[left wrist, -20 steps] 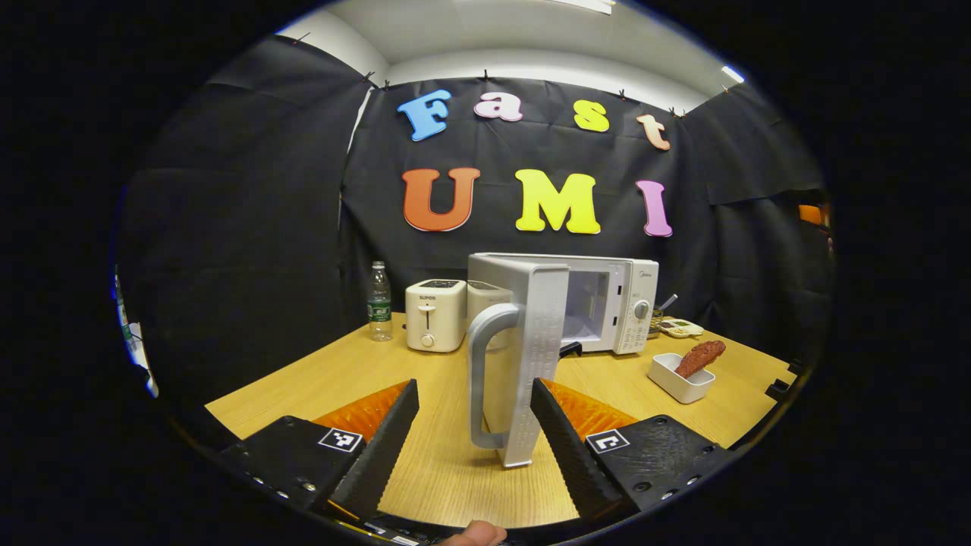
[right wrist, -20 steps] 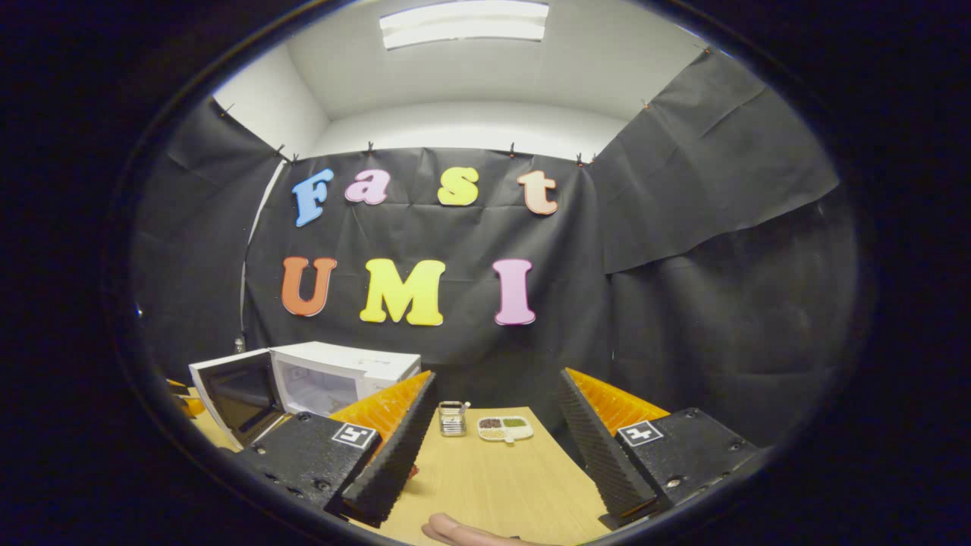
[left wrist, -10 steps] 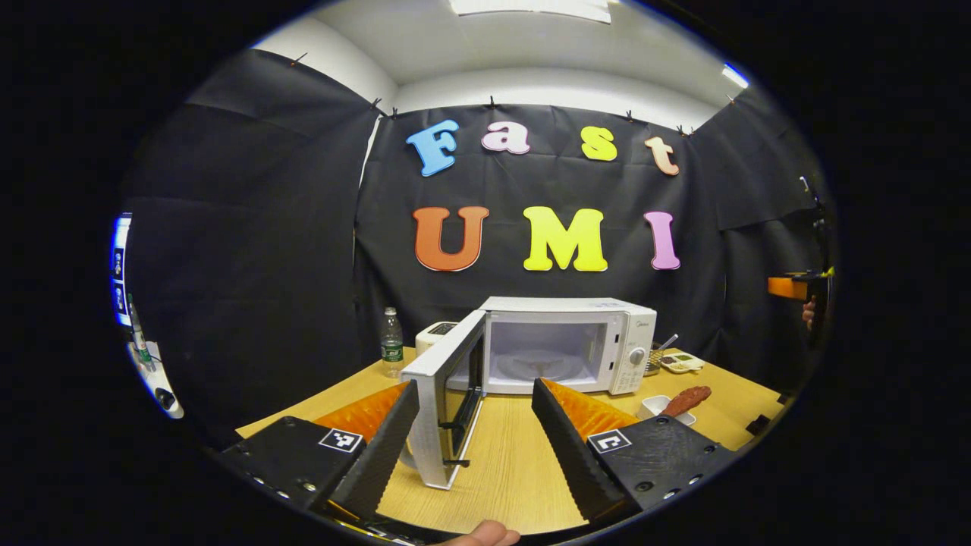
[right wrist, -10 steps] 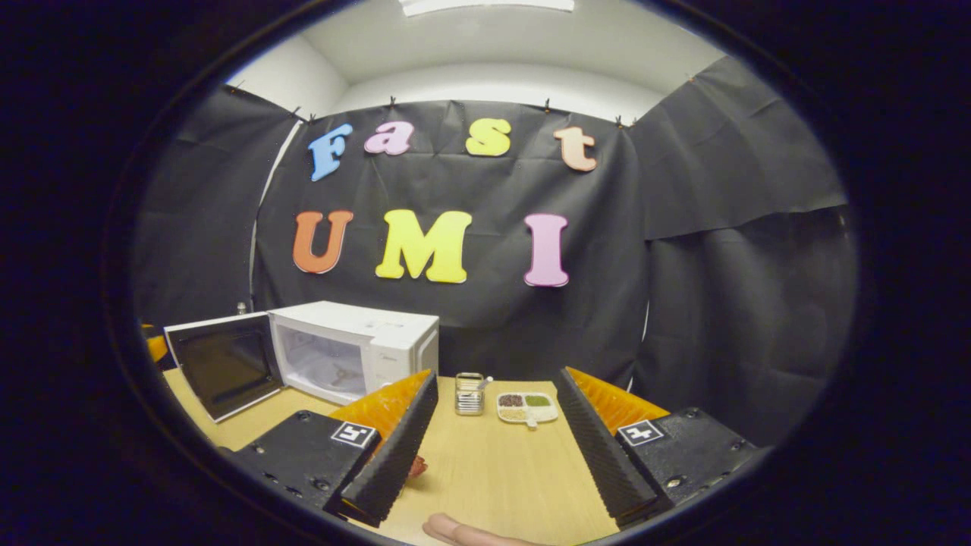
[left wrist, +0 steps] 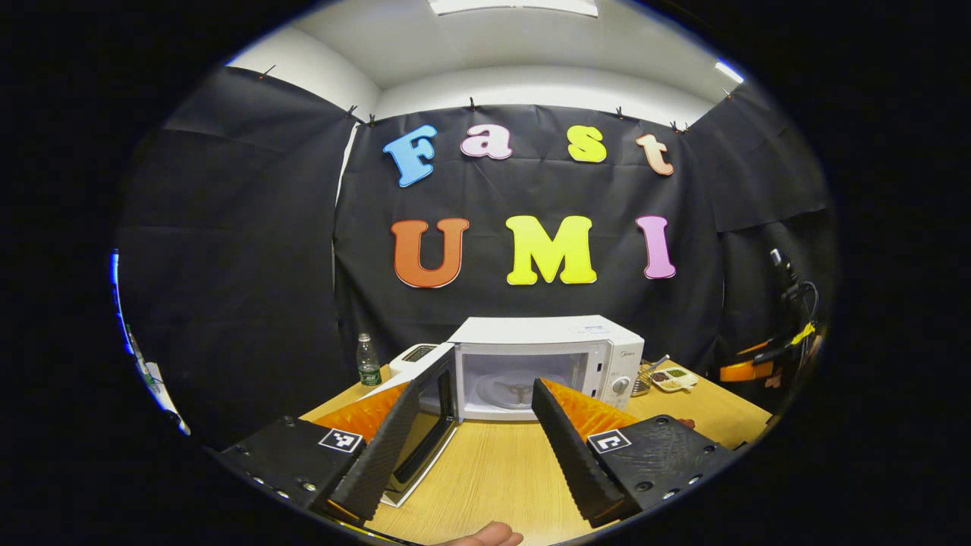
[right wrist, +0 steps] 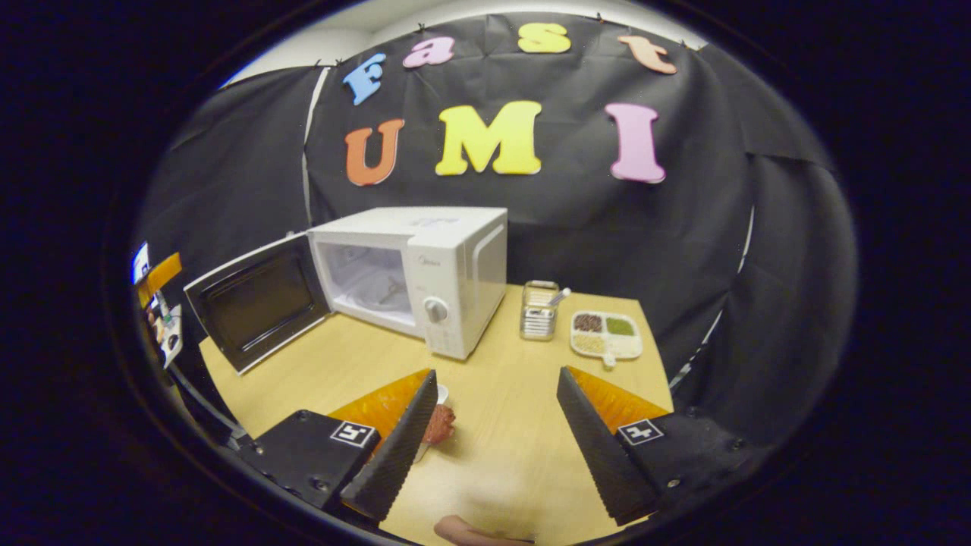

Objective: Open the microwave oven with the left hand, put the food in, and close the microwave oven.

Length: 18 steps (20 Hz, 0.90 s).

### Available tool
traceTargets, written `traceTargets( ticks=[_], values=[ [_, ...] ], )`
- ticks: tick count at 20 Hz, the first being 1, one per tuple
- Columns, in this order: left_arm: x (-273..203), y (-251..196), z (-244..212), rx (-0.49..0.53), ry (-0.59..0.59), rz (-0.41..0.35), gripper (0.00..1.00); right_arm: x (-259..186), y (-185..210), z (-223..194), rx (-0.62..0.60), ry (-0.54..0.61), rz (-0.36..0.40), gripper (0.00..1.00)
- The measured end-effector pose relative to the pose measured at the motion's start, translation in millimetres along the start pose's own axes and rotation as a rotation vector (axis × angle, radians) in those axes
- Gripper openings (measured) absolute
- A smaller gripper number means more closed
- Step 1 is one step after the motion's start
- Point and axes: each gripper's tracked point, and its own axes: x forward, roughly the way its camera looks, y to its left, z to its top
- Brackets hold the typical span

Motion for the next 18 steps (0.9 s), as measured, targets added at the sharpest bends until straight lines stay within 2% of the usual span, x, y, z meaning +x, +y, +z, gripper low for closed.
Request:
traceTargets(
  ticks=[3,4,5,6,7,8,9,10,11,12,13,14,16,17,18],
  values=[
    [11,-14,12,0.019,-0.003,0.000,0.92,23,4,-28,0.061,0.130,0.118,1.00],
    [14,-19,16,0.022,-0.009,-0.005,0.92,30,6,-35,0.098,0.165,0.159,0.89],
    [17,-24,20,0.023,-0.017,-0.010,0.92,38,8,-42,0.147,0.200,0.195,0.86],
    [19,-30,24,0.027,-0.026,-0.018,0.92,45,10,-48,0.199,0.232,0.232,0.93],
    [21,-34,26,0.034,-0.030,-0.024,0.92,50,16,-54,0.249,0.264,0.276,0.93],
    [24,-36,26,0.048,-0.027,-0.022,0.92,53,22,-58,0.303,0.294,0.324,0.86],
    [26,-34,23,0.071,-0.017,-0.008,0.92,57,29,-63,0.359,0.324,0.374,0.84],
    [27,-30,22,0.098,-0.015,0.017,1.00,60,37,-66,0.408,0.353,0.421,0.67],
    [29,-23,24,0.123,-0.019,0.055,0.95,63,41,-69,0.451,0.380,0.457,0.65],
    [28,-16,25,0.143,-0.025,0.090,0.95,67,45,-71,0.485,0.407,0.481,0.60],
    [27,-15,26,0.152,-0.032,0.105,0.95,71,45,-74,0.523,0.428,0.493,0.70],
    [27,-17,25,0.146,-0.031,0.104,0.95,74,49,-75,0.561,0.447,0.510,0.55],
    [26,-23,19,0.114,-0.011,0.079,0.95,72,63,-82,0.611,0.505,0.574,0.46],
    [26,-22,14,0.097,0.001,0.073,0.95,68,61,-84,0.626,0.539,0.581,0.40],
    [25,-20,13,0.085,0.008,0.071,0.95,69,67,-87,0.642,0.534,0.570,0.07]
  ],
)
